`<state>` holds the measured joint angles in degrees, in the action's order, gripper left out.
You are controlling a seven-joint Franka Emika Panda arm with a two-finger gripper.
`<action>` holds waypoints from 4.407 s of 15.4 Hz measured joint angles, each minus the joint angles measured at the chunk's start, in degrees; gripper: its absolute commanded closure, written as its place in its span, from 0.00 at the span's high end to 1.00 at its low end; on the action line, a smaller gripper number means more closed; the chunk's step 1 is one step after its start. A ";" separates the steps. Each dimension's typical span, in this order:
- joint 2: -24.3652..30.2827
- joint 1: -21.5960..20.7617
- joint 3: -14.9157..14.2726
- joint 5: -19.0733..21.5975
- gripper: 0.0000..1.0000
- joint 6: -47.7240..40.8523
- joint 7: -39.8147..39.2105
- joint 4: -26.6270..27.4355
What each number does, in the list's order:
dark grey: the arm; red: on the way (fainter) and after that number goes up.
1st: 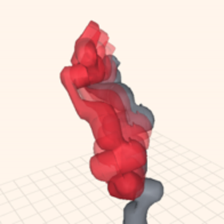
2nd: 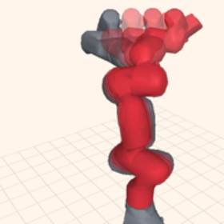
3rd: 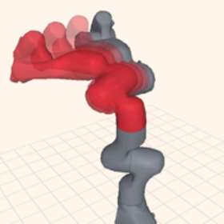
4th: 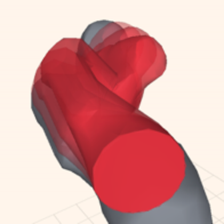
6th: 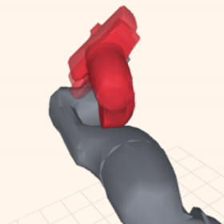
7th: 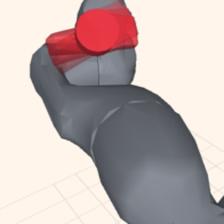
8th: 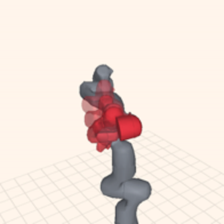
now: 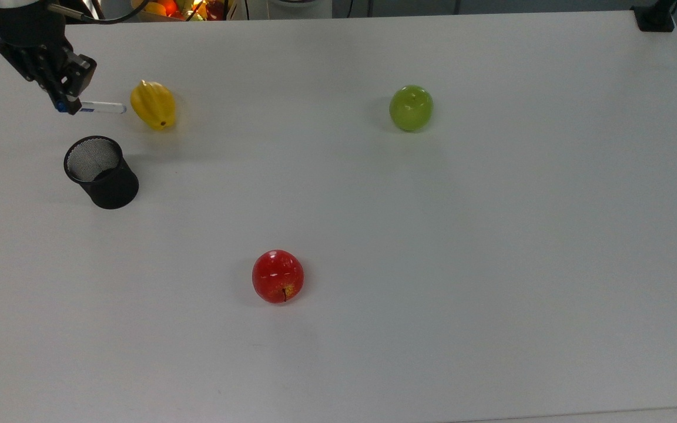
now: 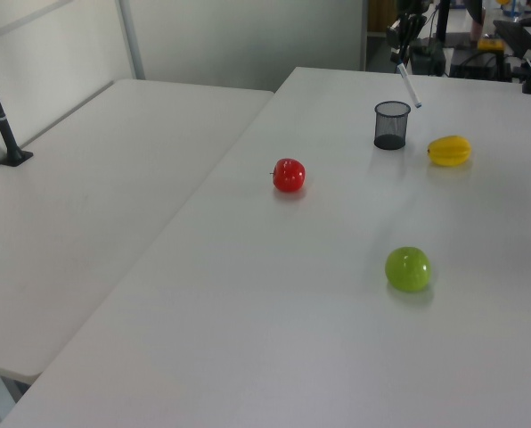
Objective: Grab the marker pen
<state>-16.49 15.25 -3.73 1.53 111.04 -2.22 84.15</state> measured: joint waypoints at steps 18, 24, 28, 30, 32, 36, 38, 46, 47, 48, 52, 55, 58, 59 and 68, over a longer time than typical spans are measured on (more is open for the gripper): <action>1.98 -12.49 0.53 1.62 0.14 -24.40 -5.26 1.42; -2.13 -14.99 0.54 1.62 0.18 -24.40 -5.26 2.81; -5.05 -17.16 0.54 1.61 0.20 -23.82 -5.26 2.82; -6.37 -18.25 0.54 1.59 0.21 -23.04 -5.08 2.84; -7.72 -18.78 0.53 1.44 0.21 -22.35 -4.89 2.84; -9.55 -19.38 0.53 1.41 0.21 -17.86 -2.65 2.85; -10.03 -19.39 0.52 1.39 0.22 -17.38 -2.13 2.85; -9.61 -19.25 -0.10 1.38 0.57 -17.36 -1.77 1.65; -9.24 -19.16 -0.31 1.38 0.59 -17.36 -1.76 1.38; -8.63 -19.03 -0.56 1.38 0.61 -17.36 -1.73 1.19; -4.60 -17.20 -0.99 1.38 0.92 -17.37 -1.72 0.83; -1.36 -15.50 -1.01 1.38 1.00 -18.10 -1.72 0.84; 1.06 -13.85 -1.02 1.39 1.00 -18.93 -1.72 0.87; 1.67 -13.33 -1.02 1.40 1.00 -19.64 -1.72 0.86; 6.79 -9.52 -1.05 1.59 1.00 -22.82 -1.72 0.90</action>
<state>-9.71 5.74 -4.77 3.12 88.22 -3.93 85.05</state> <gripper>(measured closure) 0.000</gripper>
